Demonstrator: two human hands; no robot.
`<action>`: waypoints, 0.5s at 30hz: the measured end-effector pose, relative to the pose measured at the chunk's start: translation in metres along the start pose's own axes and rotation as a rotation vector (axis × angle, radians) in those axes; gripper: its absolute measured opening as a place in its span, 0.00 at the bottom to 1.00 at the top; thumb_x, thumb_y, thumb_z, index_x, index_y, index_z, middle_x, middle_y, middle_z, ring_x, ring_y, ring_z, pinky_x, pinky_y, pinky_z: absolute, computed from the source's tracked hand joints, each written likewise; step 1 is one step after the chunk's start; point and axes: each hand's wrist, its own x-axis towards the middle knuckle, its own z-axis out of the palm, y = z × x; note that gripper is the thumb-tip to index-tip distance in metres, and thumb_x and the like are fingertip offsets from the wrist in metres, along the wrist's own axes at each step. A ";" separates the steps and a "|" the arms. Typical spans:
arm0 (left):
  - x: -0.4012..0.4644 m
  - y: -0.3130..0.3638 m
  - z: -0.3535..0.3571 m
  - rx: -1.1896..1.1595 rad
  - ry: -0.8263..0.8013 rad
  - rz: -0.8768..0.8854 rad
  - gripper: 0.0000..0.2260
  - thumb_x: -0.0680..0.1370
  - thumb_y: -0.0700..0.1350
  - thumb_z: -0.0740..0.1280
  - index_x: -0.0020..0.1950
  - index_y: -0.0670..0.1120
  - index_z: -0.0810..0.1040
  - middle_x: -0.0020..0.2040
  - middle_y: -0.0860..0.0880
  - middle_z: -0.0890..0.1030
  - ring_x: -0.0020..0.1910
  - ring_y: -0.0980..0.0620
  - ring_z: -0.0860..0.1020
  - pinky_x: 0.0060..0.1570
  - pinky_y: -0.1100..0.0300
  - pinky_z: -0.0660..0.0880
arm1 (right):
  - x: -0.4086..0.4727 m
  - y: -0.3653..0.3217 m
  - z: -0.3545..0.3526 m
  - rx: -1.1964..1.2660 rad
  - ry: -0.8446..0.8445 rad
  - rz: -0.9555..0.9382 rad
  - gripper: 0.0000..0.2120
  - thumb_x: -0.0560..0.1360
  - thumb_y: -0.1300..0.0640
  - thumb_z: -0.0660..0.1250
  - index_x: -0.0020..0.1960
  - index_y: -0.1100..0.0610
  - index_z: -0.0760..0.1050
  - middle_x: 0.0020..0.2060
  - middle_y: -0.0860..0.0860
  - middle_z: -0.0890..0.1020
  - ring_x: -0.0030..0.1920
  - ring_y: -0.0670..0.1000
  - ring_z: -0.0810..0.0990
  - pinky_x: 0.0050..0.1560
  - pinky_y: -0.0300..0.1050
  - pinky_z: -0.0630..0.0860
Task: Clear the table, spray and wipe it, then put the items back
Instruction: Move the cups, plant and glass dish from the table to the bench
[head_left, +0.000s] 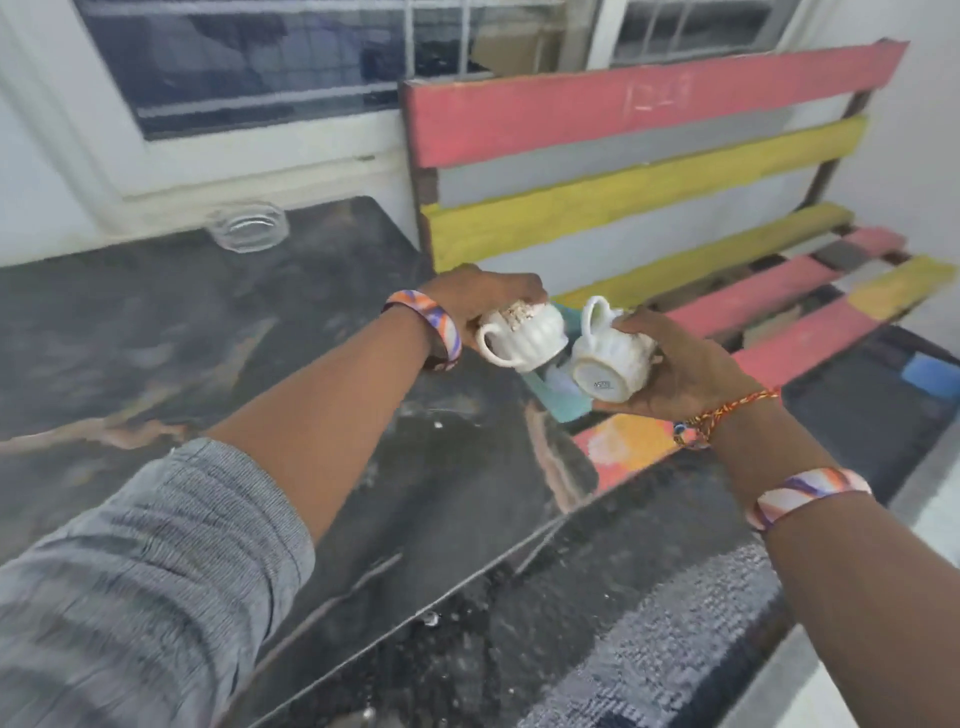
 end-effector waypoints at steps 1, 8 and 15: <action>0.008 0.006 0.013 0.054 0.018 0.008 0.13 0.62 0.49 0.74 0.37 0.42 0.77 0.33 0.45 0.80 0.27 0.51 0.80 0.32 0.61 0.80 | 0.001 -0.004 -0.015 -0.024 -0.002 -0.005 0.06 0.75 0.52 0.63 0.47 0.55 0.74 0.47 0.55 0.77 0.44 0.56 0.78 0.37 0.52 0.81; 0.083 0.044 0.070 0.293 0.101 0.149 0.17 0.65 0.49 0.76 0.26 0.46 0.69 0.18 0.52 0.69 0.14 0.56 0.68 0.19 0.69 0.64 | 0.037 -0.035 -0.086 -0.093 -0.009 -0.093 0.04 0.76 0.58 0.62 0.42 0.55 0.74 0.39 0.53 0.77 0.39 0.52 0.78 0.40 0.52 0.77; 0.194 0.086 0.118 0.440 0.163 0.183 0.21 0.64 0.52 0.76 0.27 0.45 0.66 0.28 0.48 0.67 0.26 0.50 0.68 0.29 0.58 0.68 | 0.125 -0.091 -0.156 -0.543 0.088 -0.201 0.18 0.68 0.64 0.73 0.56 0.64 0.75 0.50 0.59 0.78 0.49 0.60 0.81 0.47 0.62 0.80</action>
